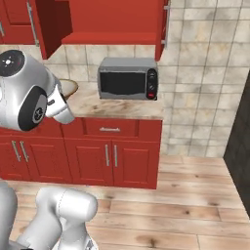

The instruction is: Take the smaller bowl and place it next to the appetizer plate on the dining counter , and place the larger bowl next to the plate with cooked food.

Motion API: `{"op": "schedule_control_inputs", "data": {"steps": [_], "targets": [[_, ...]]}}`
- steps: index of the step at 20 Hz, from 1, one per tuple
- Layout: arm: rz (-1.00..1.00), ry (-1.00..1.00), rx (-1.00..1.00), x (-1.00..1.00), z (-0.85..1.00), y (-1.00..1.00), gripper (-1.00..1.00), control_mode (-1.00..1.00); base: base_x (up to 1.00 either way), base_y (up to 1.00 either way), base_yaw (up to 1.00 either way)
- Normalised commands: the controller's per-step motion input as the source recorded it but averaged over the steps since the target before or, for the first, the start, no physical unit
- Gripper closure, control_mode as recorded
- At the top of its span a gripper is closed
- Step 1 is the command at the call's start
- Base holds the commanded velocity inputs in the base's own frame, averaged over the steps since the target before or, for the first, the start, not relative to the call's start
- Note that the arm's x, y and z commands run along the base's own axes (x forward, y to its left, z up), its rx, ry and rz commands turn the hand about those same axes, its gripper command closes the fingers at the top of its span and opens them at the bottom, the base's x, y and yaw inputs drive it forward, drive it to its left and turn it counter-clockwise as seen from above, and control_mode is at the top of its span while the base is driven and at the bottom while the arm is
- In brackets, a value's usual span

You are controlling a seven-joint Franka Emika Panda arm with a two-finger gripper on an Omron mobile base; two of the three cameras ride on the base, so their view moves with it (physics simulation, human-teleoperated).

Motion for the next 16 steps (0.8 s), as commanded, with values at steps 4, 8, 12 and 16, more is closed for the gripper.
{"op": "schedule_control_inputs", "data": {"steps": [4,8,12,16], "targets": [[0.0,0.0,0.0,0.0,0.0,0.0,1.0,1.0,-1.0,-0.22,0.0],[0.0,0.0,0.0,0.0,0.0,0.0,1.0,1.0,-1.0,-0.27,0.0],[0.0,0.0,0.0,0.0,0.0,0.0,1.0,1.0,-1.0,-0.31,0.0],[0.0,0.0,0.0,0.0,0.0,0.0,1.0,1.0,-1.0,-0.32,0.0]]}}
